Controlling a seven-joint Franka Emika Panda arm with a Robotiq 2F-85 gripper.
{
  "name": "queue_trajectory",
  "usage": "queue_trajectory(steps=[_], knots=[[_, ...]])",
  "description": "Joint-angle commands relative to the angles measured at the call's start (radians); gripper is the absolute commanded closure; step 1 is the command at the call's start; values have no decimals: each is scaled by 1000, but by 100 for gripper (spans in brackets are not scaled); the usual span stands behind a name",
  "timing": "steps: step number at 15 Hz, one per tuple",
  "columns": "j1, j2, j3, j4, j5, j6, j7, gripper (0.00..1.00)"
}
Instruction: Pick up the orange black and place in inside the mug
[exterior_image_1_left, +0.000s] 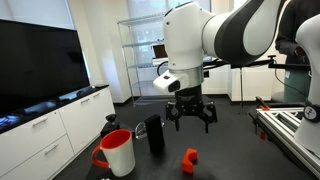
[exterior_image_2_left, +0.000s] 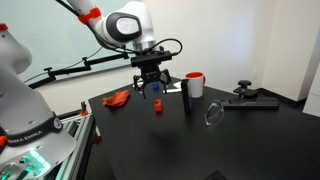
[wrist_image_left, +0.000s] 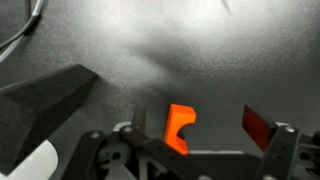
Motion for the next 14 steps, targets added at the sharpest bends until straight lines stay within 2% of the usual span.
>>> queue_trajectory(steps=[1,5,14], knots=[[-5,21,-2,34,73,-32,71,0],[-4,61,9,48,131,-27,136,0],[-6,169,44,77,88,76,159,0]])
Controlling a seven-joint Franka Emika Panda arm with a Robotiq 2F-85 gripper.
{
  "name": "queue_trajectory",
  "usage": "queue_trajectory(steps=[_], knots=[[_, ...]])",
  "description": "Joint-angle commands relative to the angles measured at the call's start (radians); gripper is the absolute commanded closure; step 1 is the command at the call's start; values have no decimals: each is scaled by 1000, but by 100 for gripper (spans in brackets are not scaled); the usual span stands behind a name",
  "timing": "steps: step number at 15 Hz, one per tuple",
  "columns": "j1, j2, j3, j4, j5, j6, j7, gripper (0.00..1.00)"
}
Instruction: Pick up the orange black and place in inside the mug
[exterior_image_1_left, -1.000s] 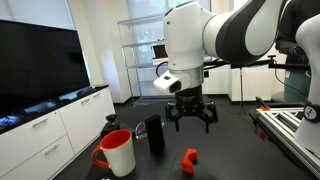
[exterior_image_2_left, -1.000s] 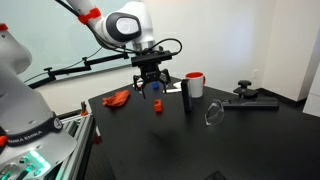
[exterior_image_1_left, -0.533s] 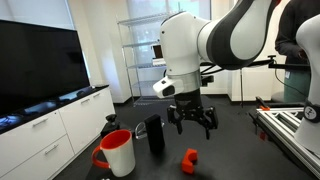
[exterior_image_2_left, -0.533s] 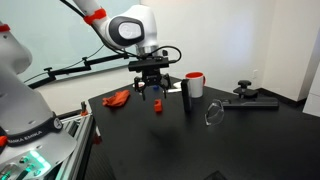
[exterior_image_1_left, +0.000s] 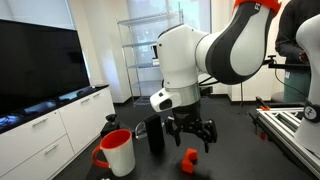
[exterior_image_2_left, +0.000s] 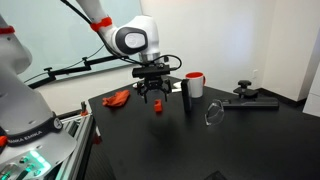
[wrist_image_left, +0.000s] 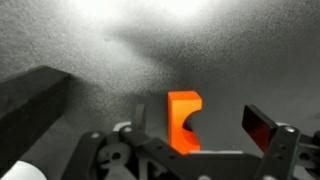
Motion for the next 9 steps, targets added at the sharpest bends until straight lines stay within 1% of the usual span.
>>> queue_trajectory(steps=[1,5,9], knots=[[-4,19,10,25,-20,14,24,0],[-12,29,21,30,-2,30,4,0],[-7,46,26,39,-15,37,6,0]])
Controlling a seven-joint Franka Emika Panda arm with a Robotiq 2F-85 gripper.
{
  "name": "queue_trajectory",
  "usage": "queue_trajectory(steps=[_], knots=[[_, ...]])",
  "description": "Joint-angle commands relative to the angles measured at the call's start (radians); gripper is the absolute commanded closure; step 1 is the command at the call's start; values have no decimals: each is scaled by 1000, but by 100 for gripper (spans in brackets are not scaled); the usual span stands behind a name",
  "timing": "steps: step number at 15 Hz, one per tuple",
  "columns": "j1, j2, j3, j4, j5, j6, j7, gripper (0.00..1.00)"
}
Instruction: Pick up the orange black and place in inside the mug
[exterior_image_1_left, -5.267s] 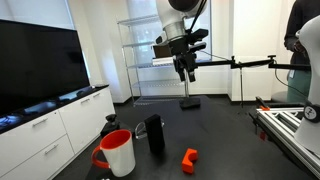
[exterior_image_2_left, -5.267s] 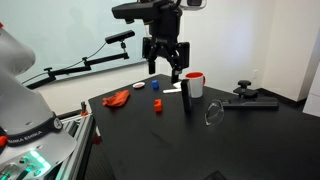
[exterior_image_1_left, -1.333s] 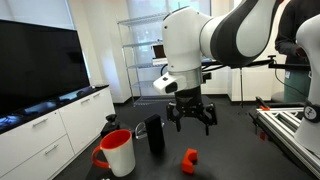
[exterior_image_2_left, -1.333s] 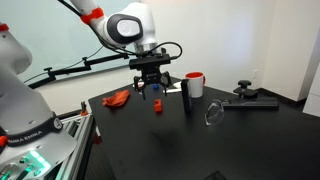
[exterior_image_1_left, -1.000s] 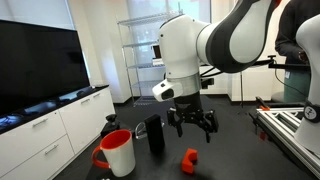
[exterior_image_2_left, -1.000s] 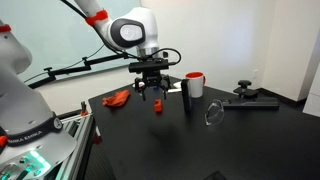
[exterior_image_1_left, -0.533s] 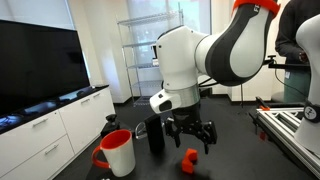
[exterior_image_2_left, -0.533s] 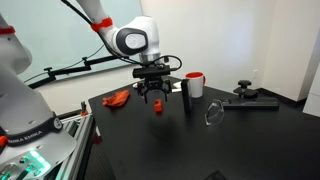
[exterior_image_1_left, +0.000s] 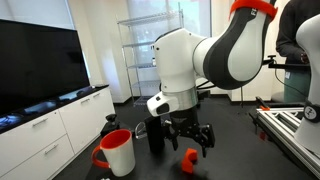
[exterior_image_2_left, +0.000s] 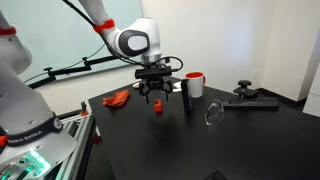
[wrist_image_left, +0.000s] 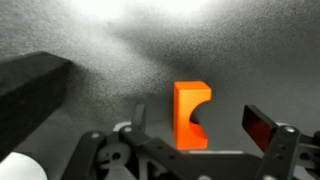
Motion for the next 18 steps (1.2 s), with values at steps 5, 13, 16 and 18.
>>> queue_trajectory(steps=[5,13,16,18], knots=[[-4,25,20,21,-33,20,18,0],[-9,35,21,36,-34,24,13,73],[-10,39,21,36,-34,23,13,95],[-10,38,22,36,-33,23,14,99]])
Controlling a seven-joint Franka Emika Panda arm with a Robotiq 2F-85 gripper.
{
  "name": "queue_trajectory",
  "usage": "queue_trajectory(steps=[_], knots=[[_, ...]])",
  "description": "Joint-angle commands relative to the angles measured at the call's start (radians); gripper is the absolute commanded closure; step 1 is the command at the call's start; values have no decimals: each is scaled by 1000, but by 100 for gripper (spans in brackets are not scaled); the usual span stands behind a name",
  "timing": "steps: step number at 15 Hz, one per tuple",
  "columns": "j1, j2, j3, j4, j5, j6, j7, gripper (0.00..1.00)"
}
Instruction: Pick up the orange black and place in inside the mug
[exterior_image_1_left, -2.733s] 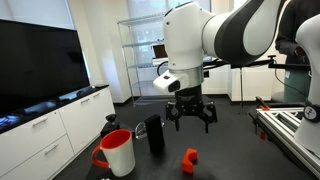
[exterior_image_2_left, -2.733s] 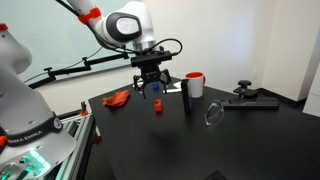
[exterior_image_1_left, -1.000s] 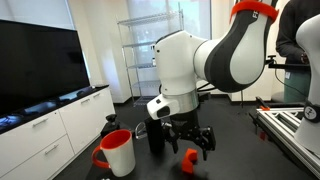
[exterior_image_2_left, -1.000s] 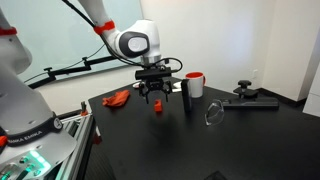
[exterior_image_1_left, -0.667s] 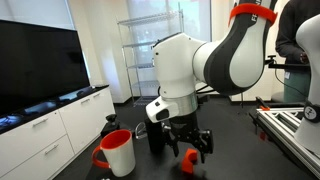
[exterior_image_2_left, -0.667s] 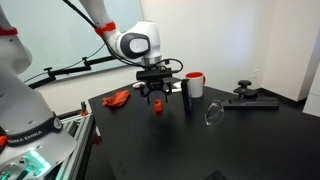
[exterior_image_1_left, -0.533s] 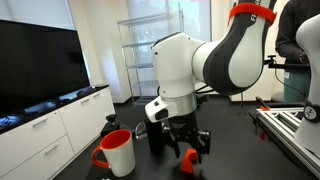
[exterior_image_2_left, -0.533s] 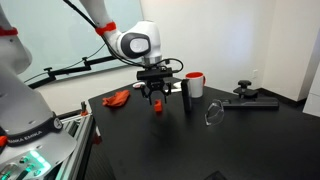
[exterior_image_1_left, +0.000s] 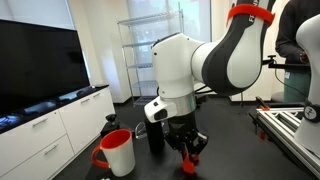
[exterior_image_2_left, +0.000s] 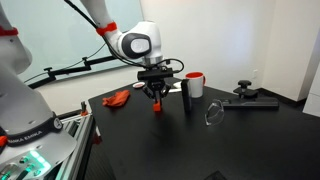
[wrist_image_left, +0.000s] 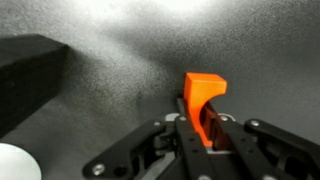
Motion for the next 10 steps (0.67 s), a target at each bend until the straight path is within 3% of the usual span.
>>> queue_trajectory(steps=[1,6,8,10], knots=[[-9,-14,7,6,-19,-3,14,96],[-67,-262,55,-85,190,-64,-117,96],[-48,-363,7,-66,272,-114,-144,96],[-33,-451,-59,-12,277,-198,-127,96]])
